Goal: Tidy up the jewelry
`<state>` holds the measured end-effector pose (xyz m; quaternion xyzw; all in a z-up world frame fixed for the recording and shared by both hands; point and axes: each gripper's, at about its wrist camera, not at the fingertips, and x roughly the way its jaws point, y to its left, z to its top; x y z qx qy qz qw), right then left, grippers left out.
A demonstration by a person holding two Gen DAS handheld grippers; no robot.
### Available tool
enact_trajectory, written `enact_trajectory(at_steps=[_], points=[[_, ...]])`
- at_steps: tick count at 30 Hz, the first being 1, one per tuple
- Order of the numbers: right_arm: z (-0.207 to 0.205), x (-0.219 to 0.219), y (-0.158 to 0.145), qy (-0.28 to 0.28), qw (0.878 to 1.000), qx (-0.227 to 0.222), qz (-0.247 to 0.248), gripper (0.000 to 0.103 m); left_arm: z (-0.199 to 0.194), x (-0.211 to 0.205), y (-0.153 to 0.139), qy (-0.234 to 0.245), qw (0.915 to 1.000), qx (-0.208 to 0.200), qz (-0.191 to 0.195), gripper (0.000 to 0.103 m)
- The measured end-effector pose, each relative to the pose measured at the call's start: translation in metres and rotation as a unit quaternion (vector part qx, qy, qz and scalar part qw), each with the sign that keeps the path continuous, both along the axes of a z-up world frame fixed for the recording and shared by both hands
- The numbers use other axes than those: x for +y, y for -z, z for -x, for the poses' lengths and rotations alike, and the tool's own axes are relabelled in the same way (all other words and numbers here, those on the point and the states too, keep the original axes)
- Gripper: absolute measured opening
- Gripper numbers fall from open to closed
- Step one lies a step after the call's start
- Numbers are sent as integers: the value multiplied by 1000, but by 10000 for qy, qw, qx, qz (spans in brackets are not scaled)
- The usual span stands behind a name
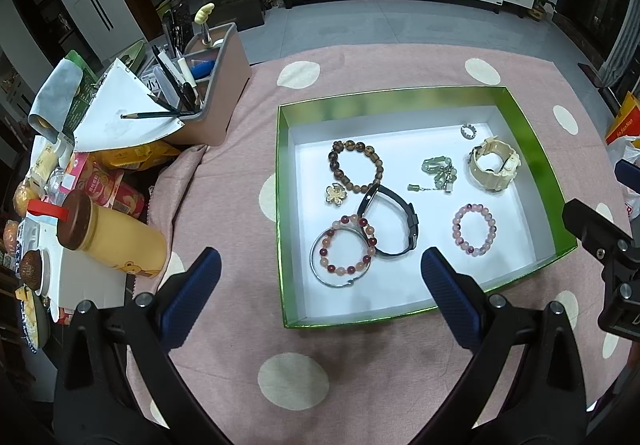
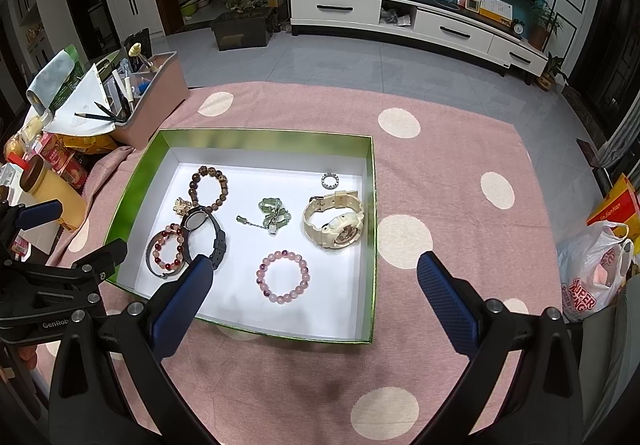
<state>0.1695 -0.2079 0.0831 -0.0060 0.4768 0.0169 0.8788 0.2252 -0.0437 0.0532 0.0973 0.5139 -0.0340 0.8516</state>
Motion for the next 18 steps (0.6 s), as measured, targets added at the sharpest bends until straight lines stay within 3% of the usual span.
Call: enact_trajectory(at_steps=[18], points=[[0,0,2,-5,10000,16,1,102,0,0,1,-24,10000,-6,-20,101]])
